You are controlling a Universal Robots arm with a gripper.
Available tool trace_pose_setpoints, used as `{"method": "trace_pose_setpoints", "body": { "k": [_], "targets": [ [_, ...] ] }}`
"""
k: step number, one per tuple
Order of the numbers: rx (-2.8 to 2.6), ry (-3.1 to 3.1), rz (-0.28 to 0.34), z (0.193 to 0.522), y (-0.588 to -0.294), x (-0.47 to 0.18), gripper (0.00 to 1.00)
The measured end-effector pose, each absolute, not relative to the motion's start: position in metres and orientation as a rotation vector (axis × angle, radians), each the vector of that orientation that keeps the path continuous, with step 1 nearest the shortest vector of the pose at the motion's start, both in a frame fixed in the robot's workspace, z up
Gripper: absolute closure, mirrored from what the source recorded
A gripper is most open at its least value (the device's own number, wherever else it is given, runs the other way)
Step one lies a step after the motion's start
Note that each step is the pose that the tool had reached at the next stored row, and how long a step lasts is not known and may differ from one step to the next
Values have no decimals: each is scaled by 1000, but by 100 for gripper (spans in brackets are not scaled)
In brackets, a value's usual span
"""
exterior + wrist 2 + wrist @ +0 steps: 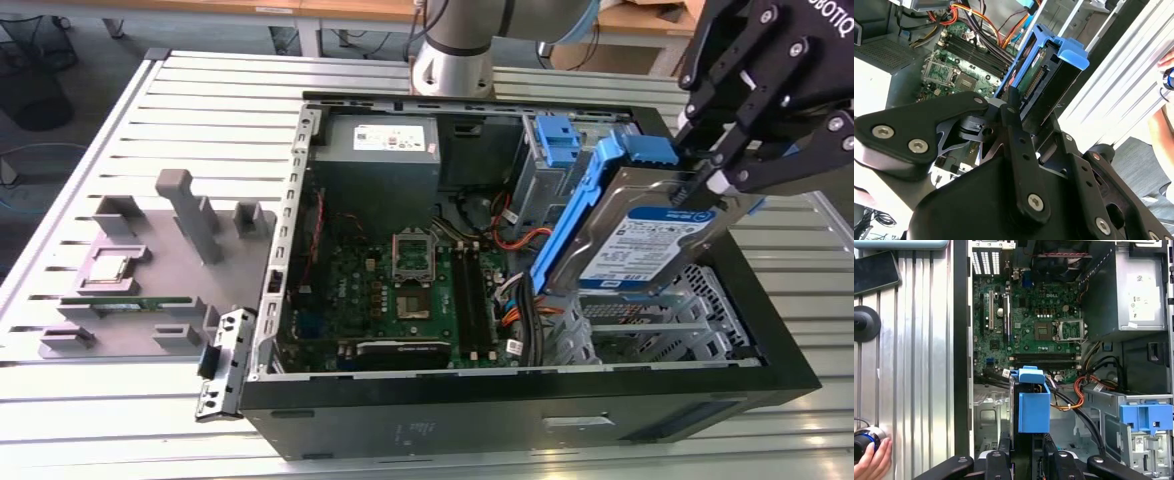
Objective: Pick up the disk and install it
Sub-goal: 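Insert the disk into the insertion slot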
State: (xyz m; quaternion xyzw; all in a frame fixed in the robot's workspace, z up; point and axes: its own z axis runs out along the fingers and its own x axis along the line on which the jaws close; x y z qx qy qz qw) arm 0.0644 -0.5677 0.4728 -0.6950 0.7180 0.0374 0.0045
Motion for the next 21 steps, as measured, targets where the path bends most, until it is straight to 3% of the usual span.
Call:
{"method": "trace_pose_setpoints", "body": {
  "k": [21],
  "targets": [
    [-2164,2263,119,472,-579,87,65]
  ]
}}
